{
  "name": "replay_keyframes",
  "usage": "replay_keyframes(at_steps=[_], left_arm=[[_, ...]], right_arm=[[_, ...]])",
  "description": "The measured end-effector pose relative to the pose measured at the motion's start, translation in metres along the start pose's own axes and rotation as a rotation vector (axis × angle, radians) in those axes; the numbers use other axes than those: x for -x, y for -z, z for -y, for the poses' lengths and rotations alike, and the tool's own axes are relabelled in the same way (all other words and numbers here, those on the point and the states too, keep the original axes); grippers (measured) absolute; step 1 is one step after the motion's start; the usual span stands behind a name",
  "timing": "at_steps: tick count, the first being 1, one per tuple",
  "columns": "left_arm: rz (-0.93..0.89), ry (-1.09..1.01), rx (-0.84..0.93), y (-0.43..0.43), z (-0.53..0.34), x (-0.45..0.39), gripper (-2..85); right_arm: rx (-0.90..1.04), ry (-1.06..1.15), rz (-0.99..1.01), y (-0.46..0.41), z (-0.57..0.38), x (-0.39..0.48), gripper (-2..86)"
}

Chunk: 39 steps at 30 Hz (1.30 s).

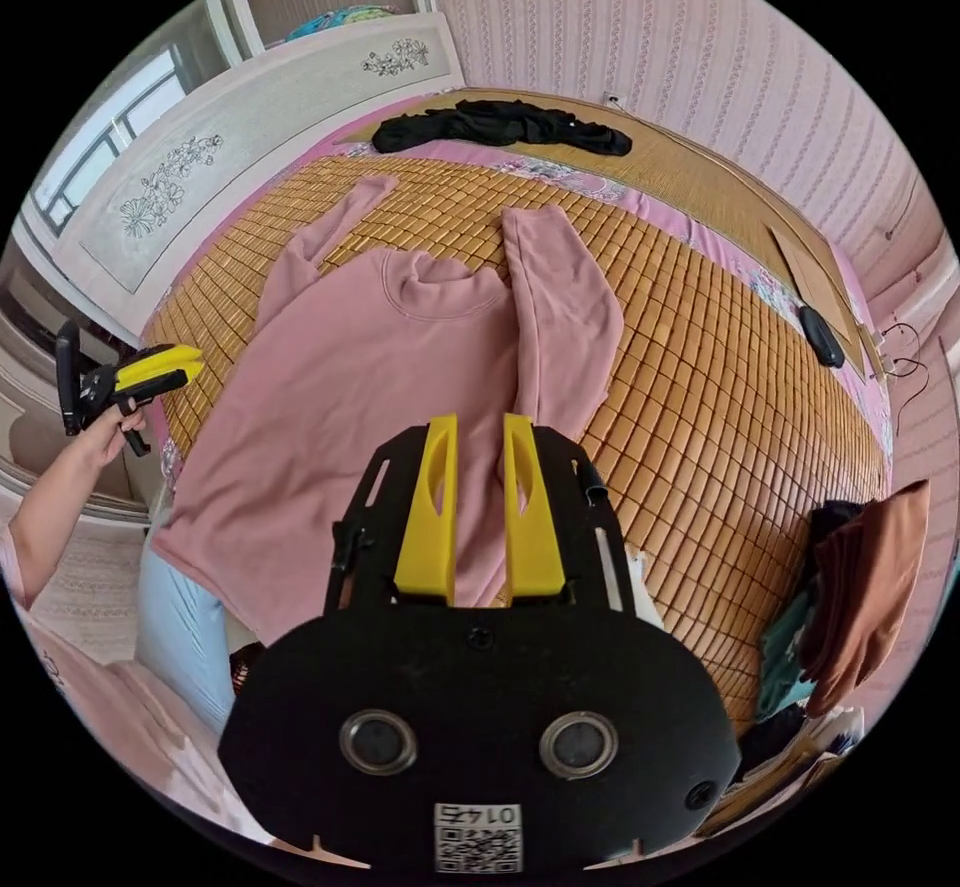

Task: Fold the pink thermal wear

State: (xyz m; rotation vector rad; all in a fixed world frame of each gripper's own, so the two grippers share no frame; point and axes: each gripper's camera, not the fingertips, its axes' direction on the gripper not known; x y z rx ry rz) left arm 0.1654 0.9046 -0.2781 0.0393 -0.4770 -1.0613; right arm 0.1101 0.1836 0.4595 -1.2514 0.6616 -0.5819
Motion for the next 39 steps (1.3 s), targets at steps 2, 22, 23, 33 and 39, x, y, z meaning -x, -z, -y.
replay_keyframes(at_steps=[2, 22, 23, 33, 39], left_arm=[[0.001, -0.011, 0.032, -0.032, 0.020, -0.008, 6.4], [0.090, -0.007, 0.088, -0.177, 0.005, -0.045, 3.9], [0.088, -0.010, 0.089, -0.179, 0.004, -0.046, 3.6], [0.052, -0.055, 0.089, -0.209, -0.007, -0.059, 0.6], [0.095, -0.100, 0.107, -0.221, -0.009, -0.081, 1.0]], right_arm=[[0.038, -0.048, 0.036, -0.025, 0.027, -0.007, 9.5], [-0.079, -0.026, -0.031, -0.039, 0.002, -0.026, 8.8], [-0.062, -0.006, -0.043, -0.044, 0.010, -0.019, 8.9], [-0.217, -0.327, -0.052, -0.009, -0.094, -0.059, 2.9], [-0.088, -0.581, 0.106, -0.038, -0.255, -0.080, 5.6]])
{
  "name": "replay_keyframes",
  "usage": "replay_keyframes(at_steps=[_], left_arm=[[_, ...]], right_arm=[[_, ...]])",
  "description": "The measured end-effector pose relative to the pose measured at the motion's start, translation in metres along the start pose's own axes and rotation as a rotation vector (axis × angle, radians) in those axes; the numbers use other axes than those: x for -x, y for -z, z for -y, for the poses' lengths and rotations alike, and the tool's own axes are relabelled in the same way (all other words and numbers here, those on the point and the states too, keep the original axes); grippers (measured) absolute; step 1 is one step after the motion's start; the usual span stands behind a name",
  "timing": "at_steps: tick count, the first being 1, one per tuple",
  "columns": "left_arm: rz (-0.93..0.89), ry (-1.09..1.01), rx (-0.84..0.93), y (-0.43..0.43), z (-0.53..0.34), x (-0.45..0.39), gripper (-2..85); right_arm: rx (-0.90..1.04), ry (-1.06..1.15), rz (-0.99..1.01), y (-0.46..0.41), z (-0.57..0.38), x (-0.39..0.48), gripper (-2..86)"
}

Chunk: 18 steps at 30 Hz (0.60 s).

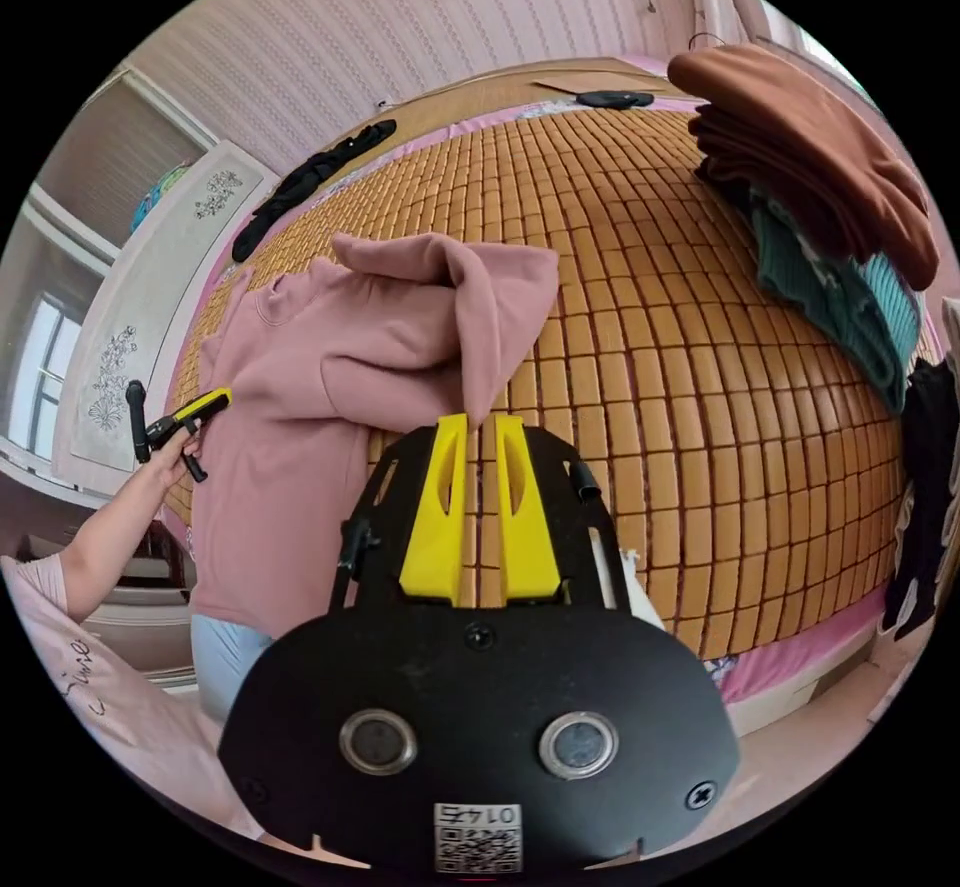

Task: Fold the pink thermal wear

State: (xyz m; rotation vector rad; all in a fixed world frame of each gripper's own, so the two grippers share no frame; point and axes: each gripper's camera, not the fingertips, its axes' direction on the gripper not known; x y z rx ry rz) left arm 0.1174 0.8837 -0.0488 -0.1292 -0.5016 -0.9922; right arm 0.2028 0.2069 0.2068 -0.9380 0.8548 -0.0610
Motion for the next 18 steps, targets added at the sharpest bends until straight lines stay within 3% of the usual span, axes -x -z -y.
replay_keyframes(at_steps=[6, 12, 14, 15, 18], left_arm=[[0.043, -0.116, -0.119, 0.036, 0.010, -0.049, 1.2], [-0.126, -0.340, -0.113, 0.022, 0.061, -0.160, 3.2], [-0.137, -0.411, -0.101, 0.010, 0.076, -0.196, 3.9], [-0.152, -0.439, -0.097, 0.002, 0.086, -0.217, 4.2], [-0.220, -0.464, -0.064, -0.016, 0.113, -0.261, 5.9]], right_arm=[[-0.139, 0.230, -0.171, 0.006, 0.025, 0.038, 12.9], [-0.110, 0.441, -0.303, -0.051, 0.061, 0.065, 14.2], [0.029, 0.457, -0.424, -0.098, 0.063, 0.046, 8.1], [0.076, 0.429, -0.358, -0.109, 0.058, 0.027, 5.7], [-0.100, 0.222, -0.205, -0.046, 0.015, -0.030, 4.1]])
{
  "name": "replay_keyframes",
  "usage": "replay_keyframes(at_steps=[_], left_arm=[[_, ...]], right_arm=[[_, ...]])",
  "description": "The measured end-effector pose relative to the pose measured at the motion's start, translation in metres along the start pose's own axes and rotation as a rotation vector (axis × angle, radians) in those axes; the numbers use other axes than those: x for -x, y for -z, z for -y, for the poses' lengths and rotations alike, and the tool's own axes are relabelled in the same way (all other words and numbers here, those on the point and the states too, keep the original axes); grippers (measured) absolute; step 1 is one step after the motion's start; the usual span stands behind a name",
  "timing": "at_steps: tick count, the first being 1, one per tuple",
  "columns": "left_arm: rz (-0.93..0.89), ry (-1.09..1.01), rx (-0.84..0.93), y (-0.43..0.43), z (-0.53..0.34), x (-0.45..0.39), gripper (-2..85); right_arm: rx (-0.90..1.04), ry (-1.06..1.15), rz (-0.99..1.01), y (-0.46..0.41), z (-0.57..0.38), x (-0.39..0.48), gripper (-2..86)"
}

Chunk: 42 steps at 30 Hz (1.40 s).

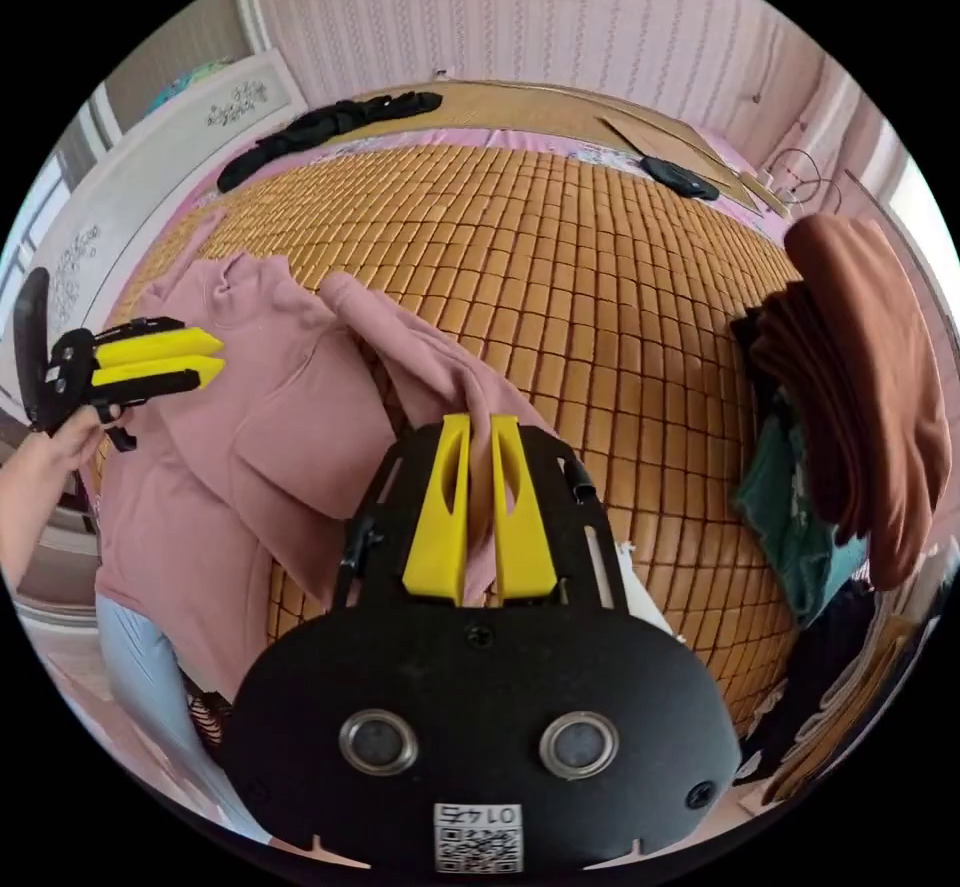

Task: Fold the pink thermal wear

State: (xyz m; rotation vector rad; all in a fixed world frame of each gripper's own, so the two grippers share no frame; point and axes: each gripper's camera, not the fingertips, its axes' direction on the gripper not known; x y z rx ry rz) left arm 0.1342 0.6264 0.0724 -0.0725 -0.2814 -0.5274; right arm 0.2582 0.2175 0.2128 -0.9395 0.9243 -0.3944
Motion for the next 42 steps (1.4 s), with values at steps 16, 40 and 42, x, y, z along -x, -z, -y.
replay_keyframes(at_steps=[16, 40, 42], left_arm=[[0.108, -0.003, 0.099, -0.099, 0.058, -0.055, 3.8], [0.234, 0.066, -0.120, -0.025, 0.070, -0.039, 5.6], [0.251, 0.054, -0.161, -0.011, 0.065, -0.045, 5.3]], right_arm=[[-0.312, -0.315, -0.014, 0.018, -0.248, -0.117, 14.5], [-0.286, -0.680, -0.059, -0.006, -0.365, -0.187, 6.6], [-0.289, -0.688, -0.055, -0.006, -0.368, -0.187, 4.6]])
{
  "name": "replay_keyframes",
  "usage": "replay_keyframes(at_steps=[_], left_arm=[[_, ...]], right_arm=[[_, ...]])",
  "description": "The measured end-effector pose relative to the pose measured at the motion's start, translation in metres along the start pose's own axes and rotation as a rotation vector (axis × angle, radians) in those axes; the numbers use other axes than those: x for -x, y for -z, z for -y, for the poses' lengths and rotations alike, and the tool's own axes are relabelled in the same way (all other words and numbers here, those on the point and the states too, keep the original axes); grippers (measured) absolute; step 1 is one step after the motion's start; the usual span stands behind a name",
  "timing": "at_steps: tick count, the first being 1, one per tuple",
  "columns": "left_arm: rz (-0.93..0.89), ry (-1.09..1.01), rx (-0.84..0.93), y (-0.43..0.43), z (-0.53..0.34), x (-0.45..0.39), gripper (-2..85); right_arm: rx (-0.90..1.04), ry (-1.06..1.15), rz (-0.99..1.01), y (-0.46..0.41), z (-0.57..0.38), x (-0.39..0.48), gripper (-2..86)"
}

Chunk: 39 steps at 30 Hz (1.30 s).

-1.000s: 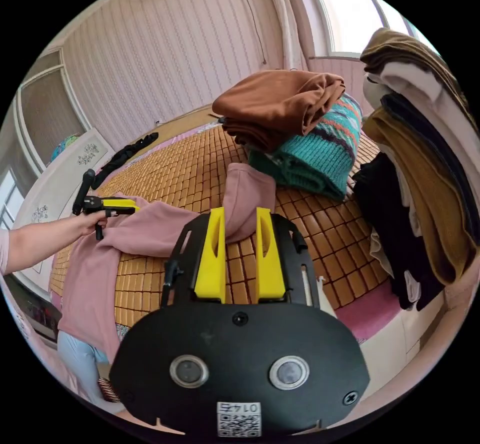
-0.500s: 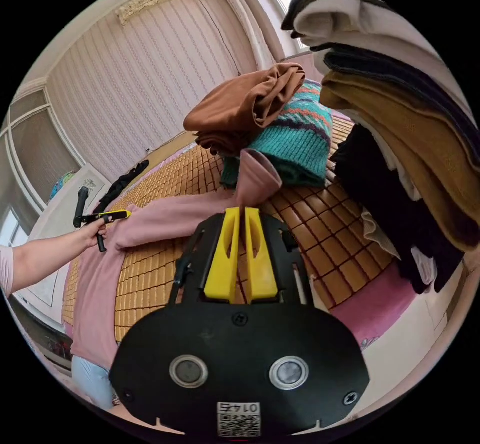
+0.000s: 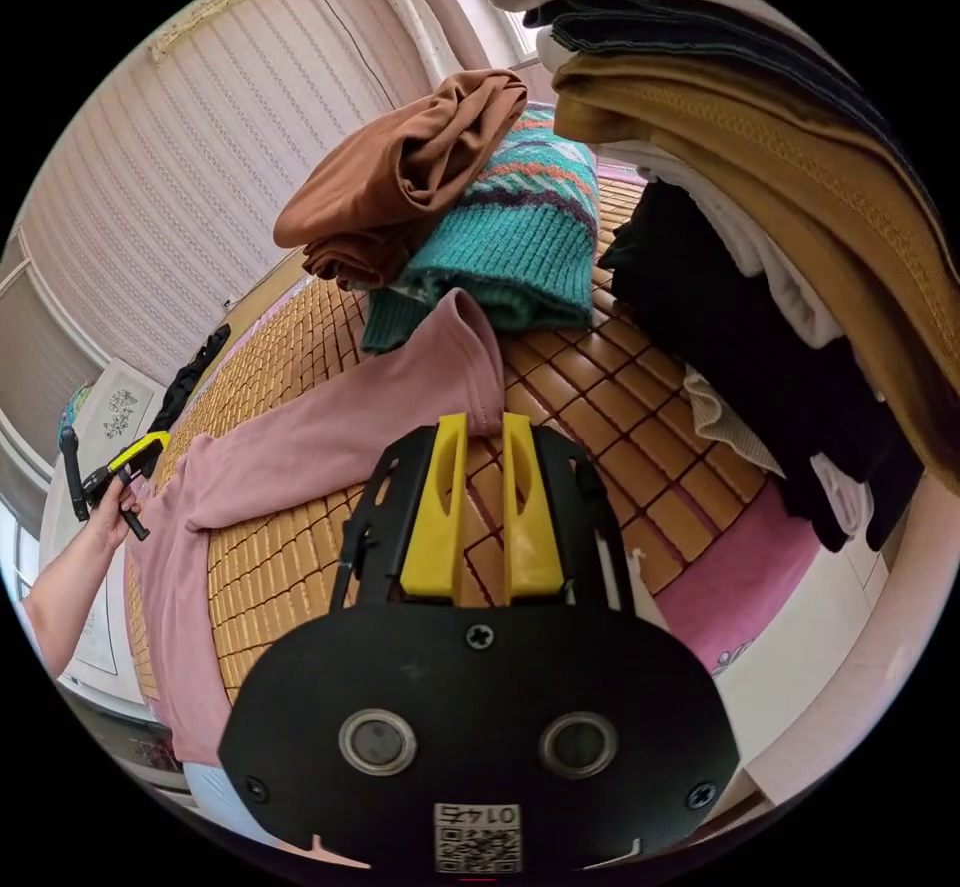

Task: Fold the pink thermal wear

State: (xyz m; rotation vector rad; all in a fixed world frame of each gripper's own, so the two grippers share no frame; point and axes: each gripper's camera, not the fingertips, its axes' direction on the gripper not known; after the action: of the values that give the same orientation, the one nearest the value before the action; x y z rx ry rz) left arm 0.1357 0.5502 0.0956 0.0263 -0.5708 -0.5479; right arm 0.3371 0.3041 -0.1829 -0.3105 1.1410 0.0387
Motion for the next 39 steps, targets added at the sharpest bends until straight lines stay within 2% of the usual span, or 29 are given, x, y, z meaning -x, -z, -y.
replay_keyframes(at_steps=[3, 8, 10, 12, 14, 20, 21, 23, 26, 30, 33, 36, 39], left_arm=[[-0.064, 0.049, -0.001, 0.017, 0.000, 0.004, 5.4], [-0.203, -0.077, 0.027, 0.032, -0.006, -0.040, 5.5], [-0.284, -0.129, 0.097, 0.024, -0.015, -0.069, 5.5], [-0.309, -0.147, 0.135, 0.014, -0.021, -0.086, 5.4], [-0.310, -0.169, 0.195, 0.000, -0.028, -0.099, 5.2], [-0.278, -0.198, 0.101, 0.012, -0.048, -0.096, 4.3], [-0.289, -0.184, 0.101, 0.015, -0.049, -0.090, 3.9], [-0.317, -0.137, 0.117, 0.020, -0.050, -0.079, 2.6], [-0.444, -0.101, 0.079, 0.046, -0.055, -0.065, 1.0], [-0.422, -0.142, -0.079, 0.139, -0.085, -0.038, 0.7], [-0.380, -0.035, -0.118, 0.202, -0.132, 0.025, 0.6], [-0.201, 0.135, -0.081, 0.256, -0.207, 0.112, 0.5], [0.015, 0.330, 0.006, 0.301, -0.302, 0.194, 0.3]], right_arm=[[-0.027, -0.030, 0.039, 0.008, -0.002, -0.005, 2.3], [-0.164, -0.041, -0.016, 0.042, -0.005, -0.001, 1.0], [-0.110, -0.044, -0.027, 0.038, 0.000, 0.002, 0.8], [-0.029, -0.065, -0.020, 0.028, 0.006, 0.002, 0.7], [-0.030, -0.082, -0.010, 0.029, 0.009, 0.003, 0.7], [-0.050, -0.075, 0.004, 0.044, 0.024, 0.014, 0.1], [-0.079, -0.096, -0.043, 0.050, 0.025, 0.017, 0.0], [-0.121, -0.117, -0.083, 0.058, 0.027, 0.022, -0.2], [-0.113, -0.084, 0.003, 0.059, 0.040, 0.037, -0.2], [-0.099, 0.048, 0.037, 0.060, 0.064, 0.085, -0.3], [-0.047, 0.225, 0.031, 0.058, 0.082, 0.141, -0.2], [0.040, 0.416, 0.041, 0.056, 0.092, 0.214, -0.1], [0.111, 0.604, 0.210, 0.062, 0.089, 0.305, 0.3]])
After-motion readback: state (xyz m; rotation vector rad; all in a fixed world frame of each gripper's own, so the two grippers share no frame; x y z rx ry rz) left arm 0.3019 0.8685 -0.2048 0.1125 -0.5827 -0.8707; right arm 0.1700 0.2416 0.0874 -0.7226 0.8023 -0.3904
